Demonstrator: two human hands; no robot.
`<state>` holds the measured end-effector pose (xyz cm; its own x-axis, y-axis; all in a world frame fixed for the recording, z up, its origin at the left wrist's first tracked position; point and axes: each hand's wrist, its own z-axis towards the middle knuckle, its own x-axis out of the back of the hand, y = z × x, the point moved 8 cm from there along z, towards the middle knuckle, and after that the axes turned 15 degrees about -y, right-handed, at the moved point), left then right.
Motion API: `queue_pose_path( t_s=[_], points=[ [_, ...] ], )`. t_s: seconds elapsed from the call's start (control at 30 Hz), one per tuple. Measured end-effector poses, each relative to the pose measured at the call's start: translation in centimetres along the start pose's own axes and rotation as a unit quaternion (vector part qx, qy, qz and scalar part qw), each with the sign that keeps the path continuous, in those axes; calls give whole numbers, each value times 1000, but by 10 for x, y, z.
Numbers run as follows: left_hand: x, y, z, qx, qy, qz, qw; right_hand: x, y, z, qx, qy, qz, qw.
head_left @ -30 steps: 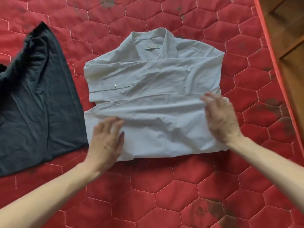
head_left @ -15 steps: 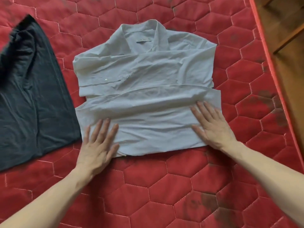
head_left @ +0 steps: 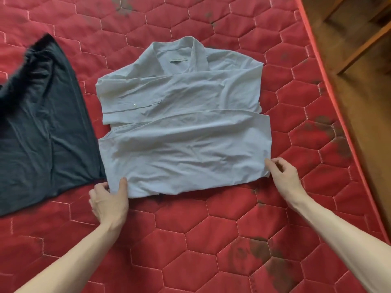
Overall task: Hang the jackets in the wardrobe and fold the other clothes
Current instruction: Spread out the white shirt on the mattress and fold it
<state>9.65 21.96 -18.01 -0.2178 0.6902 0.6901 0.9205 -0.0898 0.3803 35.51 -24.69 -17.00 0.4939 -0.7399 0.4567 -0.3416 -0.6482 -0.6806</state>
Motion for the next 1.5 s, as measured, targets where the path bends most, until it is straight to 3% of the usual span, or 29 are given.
queue_pose_path(
  t_s=[0.1,0.17,0.27,0.33,0.43,0.53,0.63,0.77,0.9,1.03,1.17,1.27,1.37,1.43,1.5],
  points=[
    [-3,-1,2,-11,-34,-39,999,-4,2,-3,-42,-6,-69,997],
    [-1,-5,1,-20,-34,-120,992,-6,3,-3,-68,-7,-87,994],
    [6,-9,-5,-20,-13,-202,979,-14,2,-4,-52,-39,57,996],
    [10,-14,-4,-13,10,-197,980,-14,3,-8,-43,-34,146,988],
    [10,-19,1,-50,2,-162,986,-10,10,-12,-24,1,178,984],
    [10,-19,2,-91,-23,-164,982,-2,14,-20,6,68,160,985],
    [9,-20,4,-100,-53,-183,977,9,14,-28,31,105,60,992],
    [13,-20,12,-97,-43,-135,985,16,26,-21,9,73,-38,997],
    [11,-19,8,-64,-18,-150,986,14,24,-15,-23,52,7,998],
    [14,-20,9,-44,-21,-126,991,-1,12,-19,-4,-32,67,997],
    [17,-22,15,-56,-51,-113,991,-6,11,-23,26,-77,-80,993],
    [25,-27,18,-68,-36,-103,992,4,10,-22,13,-60,-221,973],
    [26,-27,17,-72,-31,-82,994,3,3,-26,22,-35,-274,961],
    [30,-22,9,-75,1,5,997,4,-4,-32,41,14,-290,956],
    [37,-6,-5,-147,65,137,978,4,-14,-42,98,74,-340,932]
  ],
)
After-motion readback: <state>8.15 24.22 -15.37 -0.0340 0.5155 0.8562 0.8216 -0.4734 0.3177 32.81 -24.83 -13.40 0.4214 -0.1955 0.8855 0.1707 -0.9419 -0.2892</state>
